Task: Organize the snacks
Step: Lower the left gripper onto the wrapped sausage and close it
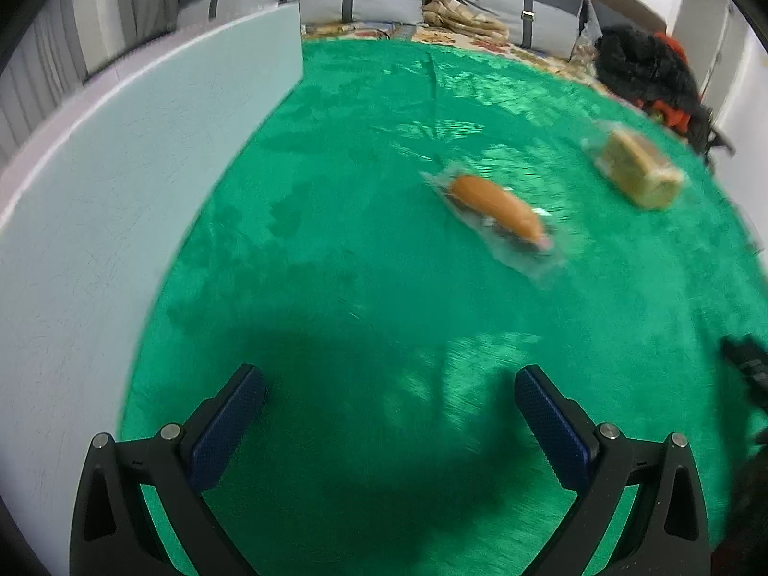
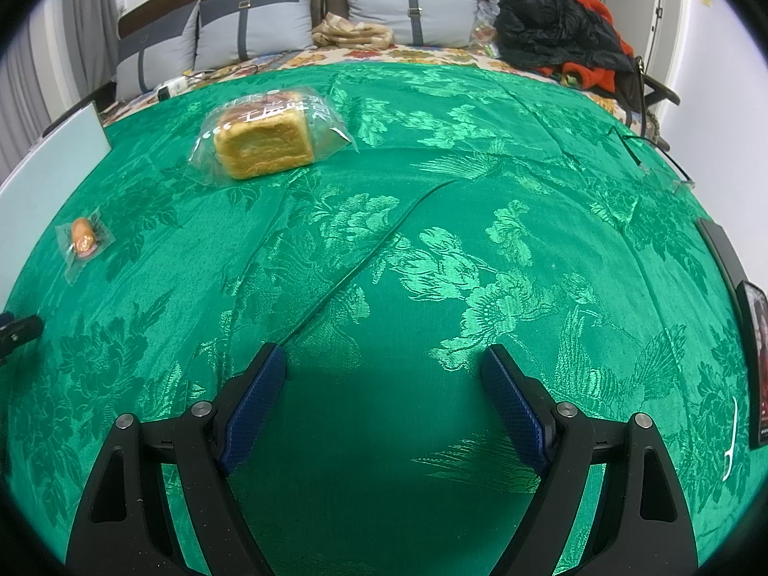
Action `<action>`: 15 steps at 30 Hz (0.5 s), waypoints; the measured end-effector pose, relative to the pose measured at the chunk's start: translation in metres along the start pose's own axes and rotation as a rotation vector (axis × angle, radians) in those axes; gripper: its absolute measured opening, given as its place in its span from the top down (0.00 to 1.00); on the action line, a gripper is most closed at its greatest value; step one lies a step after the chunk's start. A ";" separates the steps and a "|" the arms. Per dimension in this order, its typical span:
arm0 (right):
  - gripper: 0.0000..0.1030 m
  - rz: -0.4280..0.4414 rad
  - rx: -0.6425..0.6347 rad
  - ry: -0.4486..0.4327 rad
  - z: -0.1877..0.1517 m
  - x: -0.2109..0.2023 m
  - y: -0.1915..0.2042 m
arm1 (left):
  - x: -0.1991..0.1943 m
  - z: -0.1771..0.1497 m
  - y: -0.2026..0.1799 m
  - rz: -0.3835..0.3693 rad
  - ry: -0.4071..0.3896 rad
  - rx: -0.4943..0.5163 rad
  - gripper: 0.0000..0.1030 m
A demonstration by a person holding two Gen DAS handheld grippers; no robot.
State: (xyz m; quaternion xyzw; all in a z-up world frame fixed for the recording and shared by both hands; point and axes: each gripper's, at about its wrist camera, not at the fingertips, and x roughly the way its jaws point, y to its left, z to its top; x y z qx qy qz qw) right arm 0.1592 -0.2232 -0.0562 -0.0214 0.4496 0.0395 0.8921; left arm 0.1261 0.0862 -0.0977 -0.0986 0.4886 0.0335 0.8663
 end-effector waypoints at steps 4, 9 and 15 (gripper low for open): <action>0.16 0.000 0.001 0.001 0.000 0.000 0.000 | -0.007 0.013 -0.007 -0.110 0.006 -0.078 0.01; 0.16 0.000 0.001 0.001 0.000 0.000 0.000 | 0.005 0.052 -0.025 -0.117 0.011 -0.117 0.03; 0.16 0.000 0.002 0.002 0.000 -0.001 0.000 | 0.046 0.092 -0.049 -0.054 0.083 -0.094 0.06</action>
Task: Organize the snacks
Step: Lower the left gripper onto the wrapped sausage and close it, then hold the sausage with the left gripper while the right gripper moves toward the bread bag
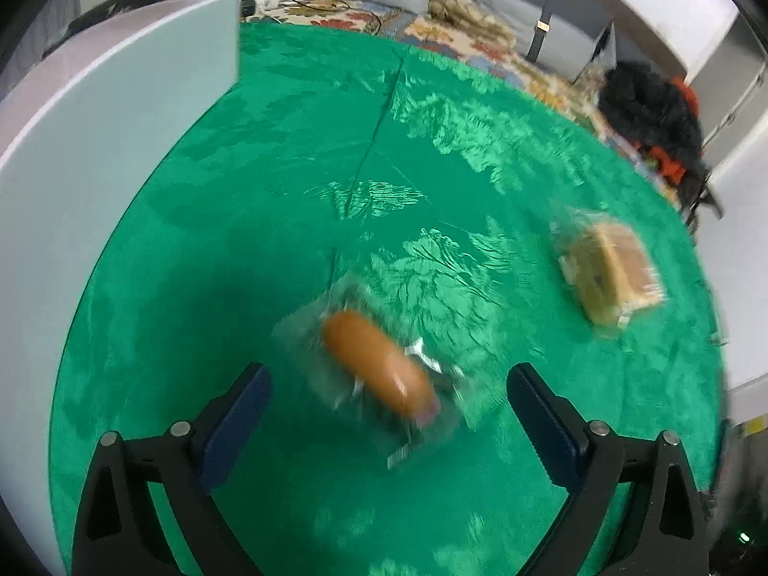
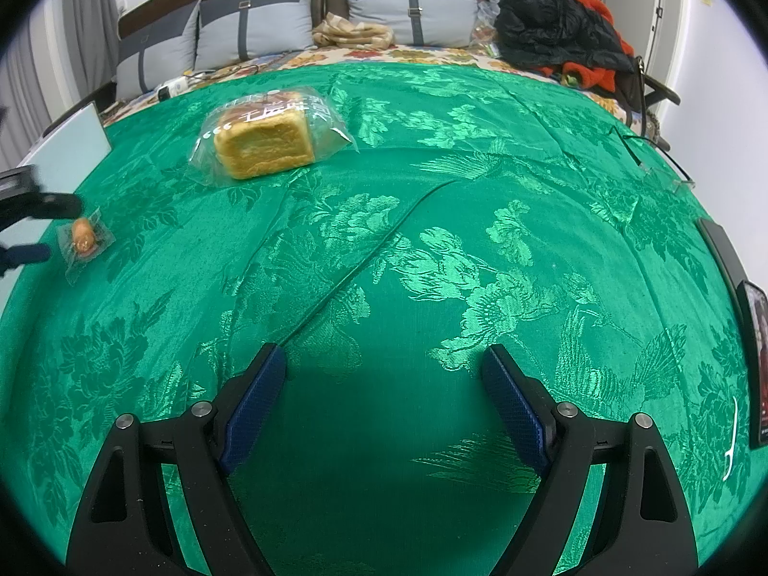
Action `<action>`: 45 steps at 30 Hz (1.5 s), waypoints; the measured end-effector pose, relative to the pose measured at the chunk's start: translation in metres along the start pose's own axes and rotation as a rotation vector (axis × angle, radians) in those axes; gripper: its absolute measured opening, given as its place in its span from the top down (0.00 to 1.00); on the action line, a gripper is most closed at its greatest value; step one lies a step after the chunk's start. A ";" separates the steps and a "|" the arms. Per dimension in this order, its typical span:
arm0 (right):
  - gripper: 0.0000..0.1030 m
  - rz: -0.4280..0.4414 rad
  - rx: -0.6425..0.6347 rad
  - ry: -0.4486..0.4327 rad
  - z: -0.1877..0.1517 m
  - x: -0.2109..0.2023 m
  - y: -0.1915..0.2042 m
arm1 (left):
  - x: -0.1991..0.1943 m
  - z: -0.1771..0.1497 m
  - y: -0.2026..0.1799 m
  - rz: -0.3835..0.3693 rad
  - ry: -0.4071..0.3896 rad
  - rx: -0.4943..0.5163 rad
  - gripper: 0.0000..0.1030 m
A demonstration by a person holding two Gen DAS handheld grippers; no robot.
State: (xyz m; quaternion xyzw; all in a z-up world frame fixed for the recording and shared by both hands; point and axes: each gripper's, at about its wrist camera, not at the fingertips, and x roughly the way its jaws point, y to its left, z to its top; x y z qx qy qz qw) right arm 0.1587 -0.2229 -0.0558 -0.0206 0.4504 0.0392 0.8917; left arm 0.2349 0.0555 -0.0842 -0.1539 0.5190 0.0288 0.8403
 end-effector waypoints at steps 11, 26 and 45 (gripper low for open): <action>0.15 0.004 0.001 0.001 0.000 -0.001 0.000 | 0.028 0.010 -0.010 0.165 -0.001 0.150 0.05; 0.15 0.003 0.001 0.002 0.000 -0.001 0.000 | -0.012 -0.026 -0.011 0.048 -0.018 0.363 0.64; 0.15 0.003 0.002 0.002 0.000 -0.001 0.000 | -0.008 -0.054 0.026 0.074 -0.087 0.309 0.00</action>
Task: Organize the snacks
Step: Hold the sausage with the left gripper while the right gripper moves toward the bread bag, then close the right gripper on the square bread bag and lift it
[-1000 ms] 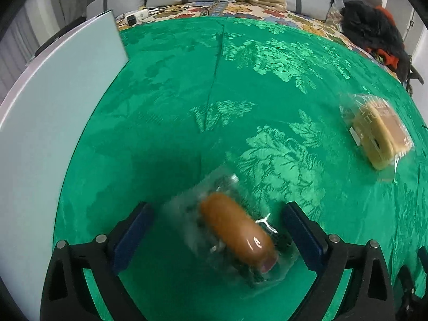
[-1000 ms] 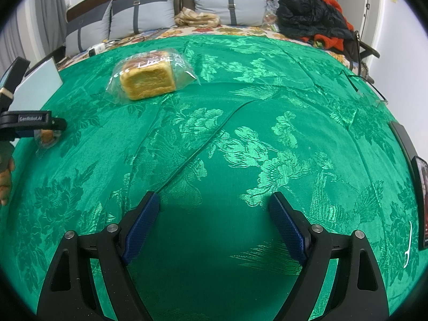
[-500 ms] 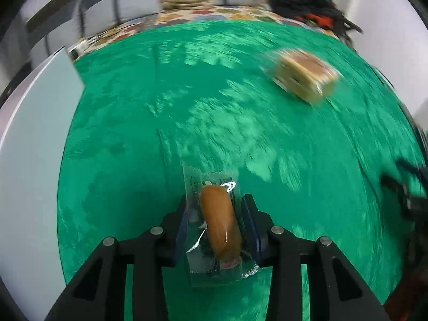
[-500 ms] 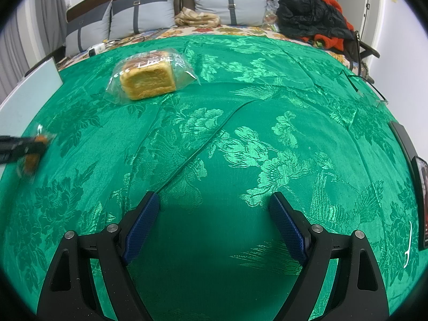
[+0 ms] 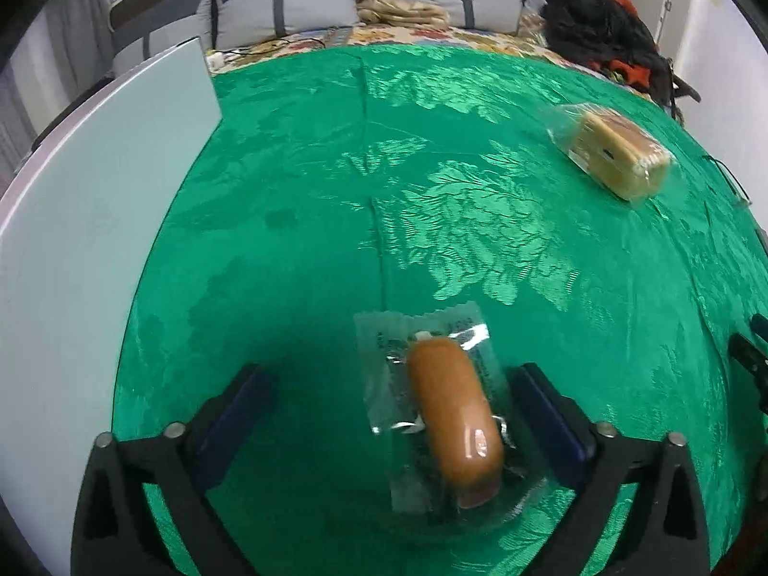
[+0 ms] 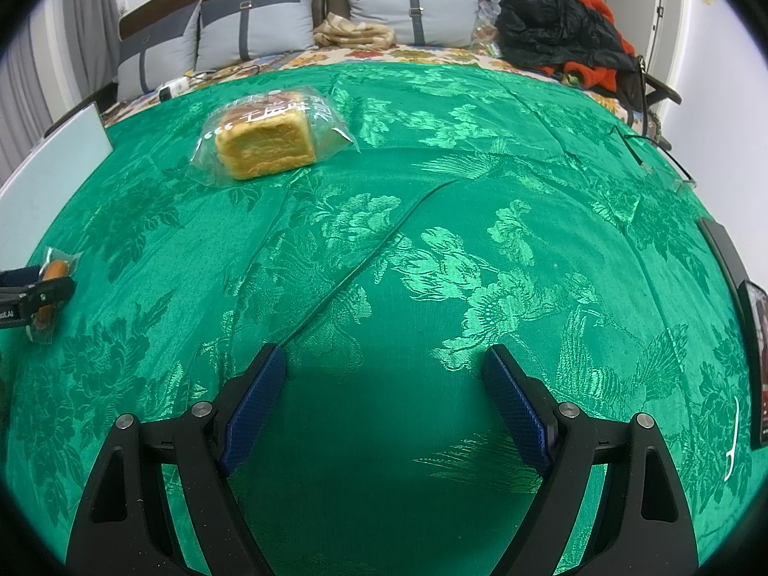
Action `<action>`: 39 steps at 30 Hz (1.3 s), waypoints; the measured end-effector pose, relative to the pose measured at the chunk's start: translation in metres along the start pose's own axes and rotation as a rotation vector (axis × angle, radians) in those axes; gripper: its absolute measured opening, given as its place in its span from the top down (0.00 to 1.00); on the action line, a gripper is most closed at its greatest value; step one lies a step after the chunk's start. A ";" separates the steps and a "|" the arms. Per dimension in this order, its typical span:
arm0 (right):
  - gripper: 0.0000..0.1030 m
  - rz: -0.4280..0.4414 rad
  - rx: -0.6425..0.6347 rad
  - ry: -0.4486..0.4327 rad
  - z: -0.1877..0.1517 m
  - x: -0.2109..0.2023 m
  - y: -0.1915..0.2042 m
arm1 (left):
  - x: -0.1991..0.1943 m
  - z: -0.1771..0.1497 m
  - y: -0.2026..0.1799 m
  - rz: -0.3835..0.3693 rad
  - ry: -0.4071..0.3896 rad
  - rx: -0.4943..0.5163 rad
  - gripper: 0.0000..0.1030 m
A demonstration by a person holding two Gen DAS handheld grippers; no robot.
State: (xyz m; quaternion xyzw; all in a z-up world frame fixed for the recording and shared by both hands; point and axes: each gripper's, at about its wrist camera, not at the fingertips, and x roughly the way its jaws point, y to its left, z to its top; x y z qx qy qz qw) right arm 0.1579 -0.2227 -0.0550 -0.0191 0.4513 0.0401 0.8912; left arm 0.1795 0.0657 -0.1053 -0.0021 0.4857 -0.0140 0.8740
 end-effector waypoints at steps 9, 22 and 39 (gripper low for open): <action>0.15 0.000 0.000 0.000 0.000 0.000 0.000 | -0.003 -0.006 0.001 0.011 -0.057 -0.014 0.00; 0.16 0.008 0.002 0.000 0.002 -0.001 -0.001 | -0.003 -0.009 0.001 0.013 -0.065 -0.020 0.00; 0.13 0.198 -0.134 0.222 0.180 0.098 0.075 | -0.003 -0.009 0.001 0.012 -0.066 -0.019 0.00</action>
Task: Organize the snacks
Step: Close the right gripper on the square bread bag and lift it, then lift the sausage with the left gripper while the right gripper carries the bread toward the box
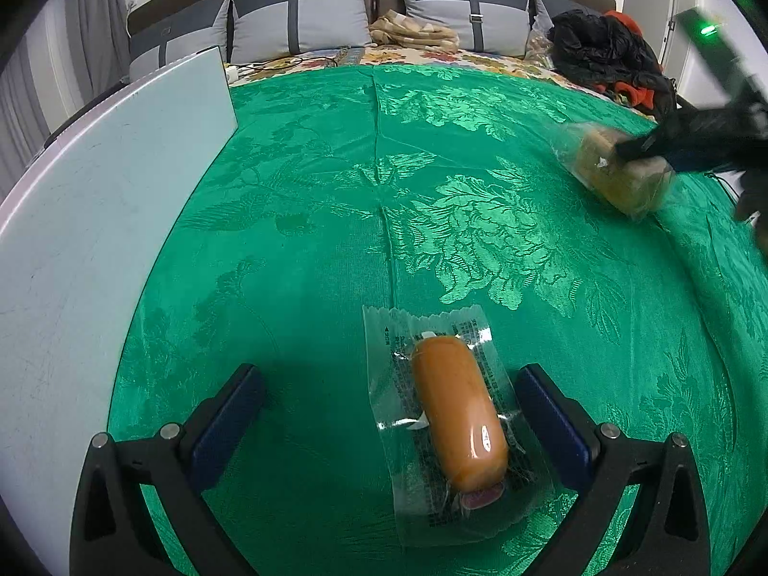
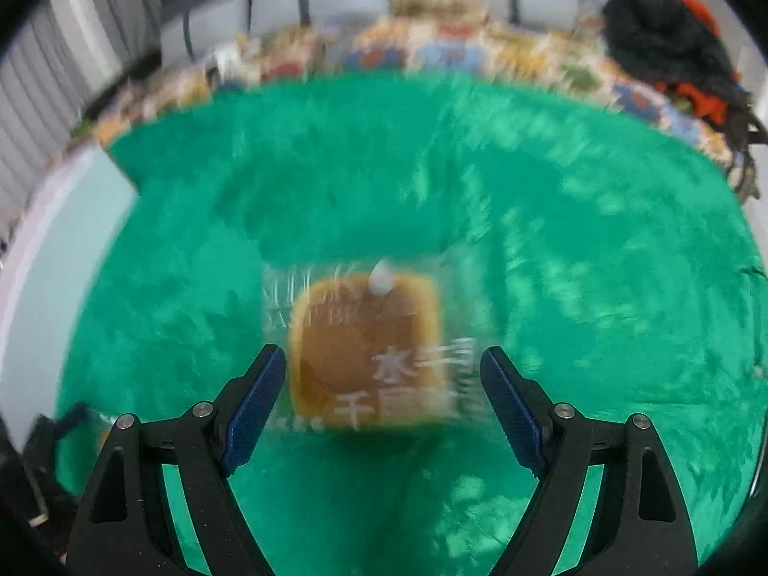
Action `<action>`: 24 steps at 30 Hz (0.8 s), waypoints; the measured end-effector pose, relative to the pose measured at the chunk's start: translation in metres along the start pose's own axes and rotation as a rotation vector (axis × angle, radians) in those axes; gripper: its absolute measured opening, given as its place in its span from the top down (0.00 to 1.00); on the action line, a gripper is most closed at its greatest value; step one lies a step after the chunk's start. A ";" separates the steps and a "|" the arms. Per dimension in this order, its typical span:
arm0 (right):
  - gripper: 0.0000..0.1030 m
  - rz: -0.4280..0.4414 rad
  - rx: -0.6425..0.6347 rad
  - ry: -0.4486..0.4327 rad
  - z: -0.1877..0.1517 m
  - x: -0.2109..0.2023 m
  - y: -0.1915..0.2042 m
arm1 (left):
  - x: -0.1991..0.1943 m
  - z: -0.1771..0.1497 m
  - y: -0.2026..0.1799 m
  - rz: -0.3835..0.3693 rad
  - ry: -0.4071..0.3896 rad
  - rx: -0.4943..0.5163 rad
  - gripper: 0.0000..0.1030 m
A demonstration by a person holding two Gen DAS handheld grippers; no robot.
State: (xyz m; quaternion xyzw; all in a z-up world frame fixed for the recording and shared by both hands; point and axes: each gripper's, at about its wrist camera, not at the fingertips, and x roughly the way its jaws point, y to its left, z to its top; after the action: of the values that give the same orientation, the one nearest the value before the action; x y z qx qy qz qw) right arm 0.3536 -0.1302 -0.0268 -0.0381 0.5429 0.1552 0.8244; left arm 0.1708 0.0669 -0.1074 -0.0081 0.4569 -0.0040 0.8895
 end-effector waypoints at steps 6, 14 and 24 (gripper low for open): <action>0.10 -0.048 -0.001 -0.056 -0.001 0.016 0.007 | 0.000 0.000 0.000 0.000 0.000 0.000 0.00; 0.30 0.027 0.059 -0.137 -0.022 -0.016 -0.002 | 0.001 0.000 0.000 0.000 -0.001 0.000 0.00; 0.29 0.028 0.216 -0.304 -0.150 -0.090 -0.025 | 0.001 0.000 0.000 0.000 -0.001 0.000 0.00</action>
State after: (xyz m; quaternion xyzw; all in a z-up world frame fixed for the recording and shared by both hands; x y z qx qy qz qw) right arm 0.1959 -0.2080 -0.0085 0.0821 0.4259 0.1113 0.8941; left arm 0.1715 0.0669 -0.1080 -0.0081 0.4564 -0.0038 0.8897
